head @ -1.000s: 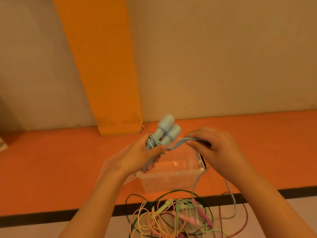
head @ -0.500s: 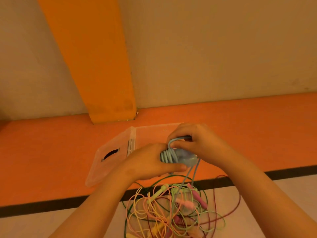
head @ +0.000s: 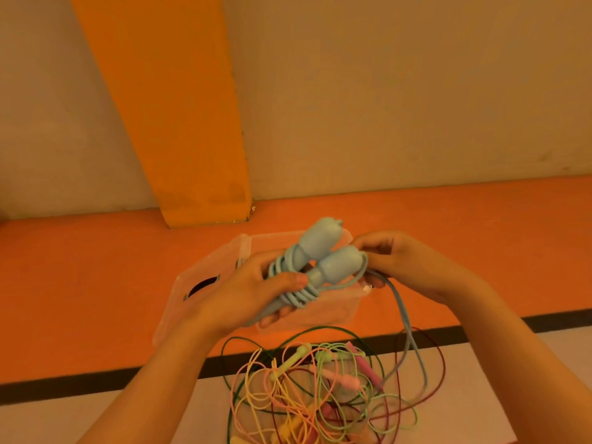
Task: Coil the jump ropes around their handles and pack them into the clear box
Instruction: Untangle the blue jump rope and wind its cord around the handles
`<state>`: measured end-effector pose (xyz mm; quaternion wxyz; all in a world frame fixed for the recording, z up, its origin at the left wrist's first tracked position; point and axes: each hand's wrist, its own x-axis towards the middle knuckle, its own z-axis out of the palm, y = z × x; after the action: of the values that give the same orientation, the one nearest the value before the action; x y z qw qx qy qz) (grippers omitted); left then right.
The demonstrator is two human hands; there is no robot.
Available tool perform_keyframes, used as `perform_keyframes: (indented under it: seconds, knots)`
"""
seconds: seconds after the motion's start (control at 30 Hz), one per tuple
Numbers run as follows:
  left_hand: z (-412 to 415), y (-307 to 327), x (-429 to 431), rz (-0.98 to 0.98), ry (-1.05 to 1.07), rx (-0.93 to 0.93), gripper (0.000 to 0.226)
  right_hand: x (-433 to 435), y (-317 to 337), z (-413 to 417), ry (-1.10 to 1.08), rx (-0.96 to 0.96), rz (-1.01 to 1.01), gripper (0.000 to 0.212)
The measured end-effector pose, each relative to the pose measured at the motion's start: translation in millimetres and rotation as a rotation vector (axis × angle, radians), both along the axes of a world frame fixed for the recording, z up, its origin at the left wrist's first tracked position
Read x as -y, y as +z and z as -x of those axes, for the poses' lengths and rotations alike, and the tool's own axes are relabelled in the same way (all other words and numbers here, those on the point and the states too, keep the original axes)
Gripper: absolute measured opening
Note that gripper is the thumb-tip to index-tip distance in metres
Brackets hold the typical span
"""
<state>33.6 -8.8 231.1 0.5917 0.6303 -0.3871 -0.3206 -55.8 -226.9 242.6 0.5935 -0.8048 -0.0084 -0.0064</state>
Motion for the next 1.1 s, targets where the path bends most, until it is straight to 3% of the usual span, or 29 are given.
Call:
perform_keyframes:
  seconds: [0.17,0.37,0.63,0.77,0.87,0.97,1.1]
  knots:
    - [-9.1,-6.0,12.6,0.155,0.229,-0.175,0.013,-9.7,-12.3,-13.0,-0.100,0.057,-0.017,0.017]
    - [-21.0,-14.9,21.4,0.249,0.304,-0.285,0.018,-23.3,-39.5,-26.4,-0.103,0.056,0.043,0.019]
    - [-50.6,-32.3,18.3,0.015,0.443,-0.104,0.005,-18.2,-40.8,-38.0,-0.155,0.145,0.601,0.006]
    - [-55.1,-42.4,18.6,-0.170,0.359,0.058,0.006,-23.6,-37.9,-37.7,-0.158,0.268,0.903,0.015]
    - [-54.5,-46.1,19.3,-0.334,0.187,0.128,0.017,-23.8,-37.0,-37.6,-0.125,0.437,1.005,0.016]
    - [-46.5,-47.7,20.2,-0.518,-0.011,0.216,0.016,-28.6,-39.1,-38.0,-0.001,0.366,0.918,0.010]
    - [-43.0,-48.8,19.0,-0.612,-0.178,0.258,0.033,-33.6,-45.9,-35.9,0.064,0.216,0.802,0.014]
